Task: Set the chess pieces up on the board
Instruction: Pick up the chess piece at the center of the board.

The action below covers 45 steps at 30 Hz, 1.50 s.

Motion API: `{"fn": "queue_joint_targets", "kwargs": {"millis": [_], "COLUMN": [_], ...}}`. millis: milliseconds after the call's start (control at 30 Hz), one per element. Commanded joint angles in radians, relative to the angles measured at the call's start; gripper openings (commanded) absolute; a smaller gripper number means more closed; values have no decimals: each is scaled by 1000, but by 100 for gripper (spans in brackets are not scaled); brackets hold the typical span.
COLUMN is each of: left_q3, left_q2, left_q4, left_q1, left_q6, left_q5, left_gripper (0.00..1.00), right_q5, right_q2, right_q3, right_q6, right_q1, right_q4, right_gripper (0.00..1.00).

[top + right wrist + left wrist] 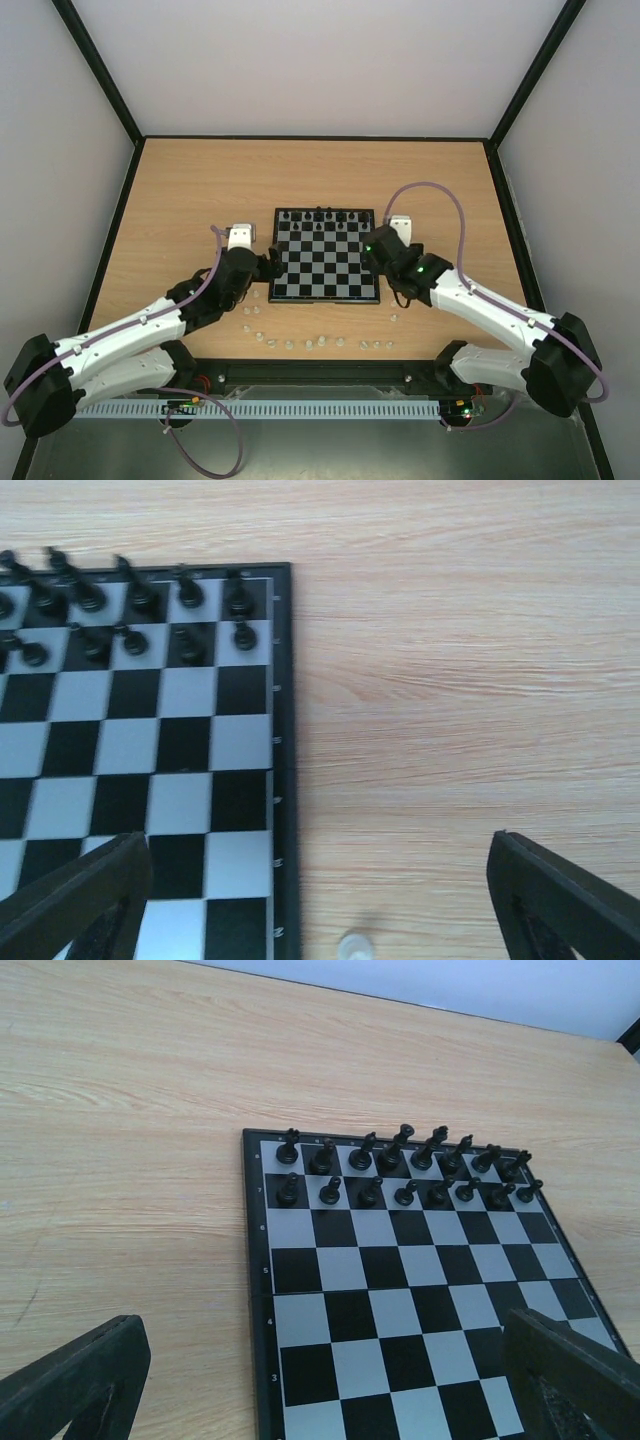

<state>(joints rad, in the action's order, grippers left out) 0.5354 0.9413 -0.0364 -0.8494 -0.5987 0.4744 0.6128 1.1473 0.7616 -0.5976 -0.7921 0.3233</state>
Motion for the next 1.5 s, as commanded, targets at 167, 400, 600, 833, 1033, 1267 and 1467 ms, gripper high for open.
{"fn": "queue_joint_targets", "kwargs": {"millis": [167,400,600,833,1033,1267,1467], "left_q3": [-6,-2,-2,-4,-5,-6,-8], "left_q2": [17,31,32,31,19,13,21], "left_q4": [9,10,16,18,18,18,27], "left_q1": [15,17,16,16,17,16,17], "left_q6": [-9,-9,-9,-12,-14,-16,-17], "left_q5": [-37,-57,-85,-103,-113,-123,-142], "left_gripper": [99,99,99,99,99,99,99], "right_q5": [-232,-302,-341,-373,-337,-310,-264], "right_q2": [51,114,71,34,31,63,100], "right_q3": [-46,-78,-116,-139,-134,-132,-120], "right_q6": [25,-1,-33,-91,-121,-136,-165], "right_q1": [192,192,192,181,154,132,104], "right_q4": [-2,6,27,62,89,102,124], "right_gripper": [78,62,58,52,48,43,41]}}
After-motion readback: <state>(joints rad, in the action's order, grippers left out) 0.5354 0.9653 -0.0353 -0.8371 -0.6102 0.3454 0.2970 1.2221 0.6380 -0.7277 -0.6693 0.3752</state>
